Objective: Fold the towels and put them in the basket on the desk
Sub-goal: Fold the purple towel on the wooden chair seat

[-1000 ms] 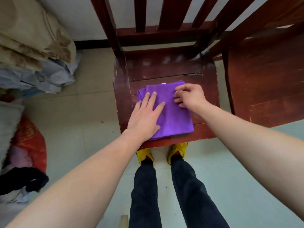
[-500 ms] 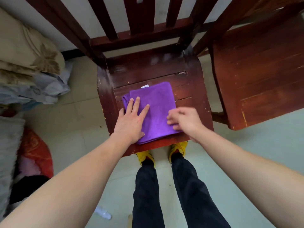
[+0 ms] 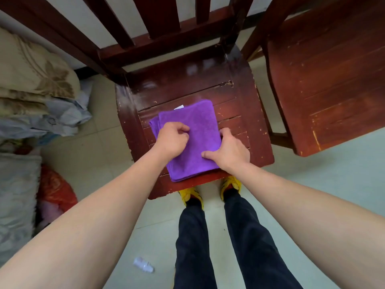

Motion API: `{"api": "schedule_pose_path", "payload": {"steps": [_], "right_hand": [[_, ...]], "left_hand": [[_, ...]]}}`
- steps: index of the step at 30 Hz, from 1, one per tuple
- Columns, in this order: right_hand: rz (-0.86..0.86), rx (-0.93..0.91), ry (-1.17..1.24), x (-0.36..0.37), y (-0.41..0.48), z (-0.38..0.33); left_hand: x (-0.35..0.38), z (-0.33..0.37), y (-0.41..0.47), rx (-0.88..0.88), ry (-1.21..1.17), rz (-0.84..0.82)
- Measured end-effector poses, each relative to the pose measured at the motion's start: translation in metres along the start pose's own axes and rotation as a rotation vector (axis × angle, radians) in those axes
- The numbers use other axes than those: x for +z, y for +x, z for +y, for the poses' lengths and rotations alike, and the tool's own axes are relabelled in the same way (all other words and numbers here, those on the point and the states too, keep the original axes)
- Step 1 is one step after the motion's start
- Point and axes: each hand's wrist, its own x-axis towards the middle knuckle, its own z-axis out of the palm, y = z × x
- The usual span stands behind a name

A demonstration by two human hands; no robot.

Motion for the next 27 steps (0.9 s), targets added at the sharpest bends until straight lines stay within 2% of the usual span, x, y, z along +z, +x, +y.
{"api": "schedule_pose_path", "payload": {"steps": [2,5,12,14,17,22,27], "right_hand": [[-0.057,0.040,0.034,-0.005,0.009,0.000],[-0.021,-0.013,0.078,-0.028,0.012,0.007],[0.412,-0.472,-0.468,-0.051,-0.012,0.013],[0.457,-0.553,-0.561,-0.041,-0.018,0.018],[0.431,-0.586,-0.596,-0.021,-0.031,0.031],[0.399,-0.641,-0.523,0.006,-0.057,0.040],[0.247,-0.628,-0.357,0.026,-0.053,0.036]], "left_hand": [[-0.001,0.007,0.003,-0.166,-0.259,-0.056],[-0.010,0.016,0.005,-0.272,-0.470,-0.112],[-0.018,0.045,0.025,-0.422,-0.773,-0.307],[-0.016,0.052,0.028,-0.416,-0.755,-0.274],[-0.010,0.054,0.034,-0.382,-0.647,-0.135],[-0.009,0.031,0.033,-0.333,-0.638,-0.031],[-0.006,0.014,0.031,-0.221,-0.565,0.112]]}}
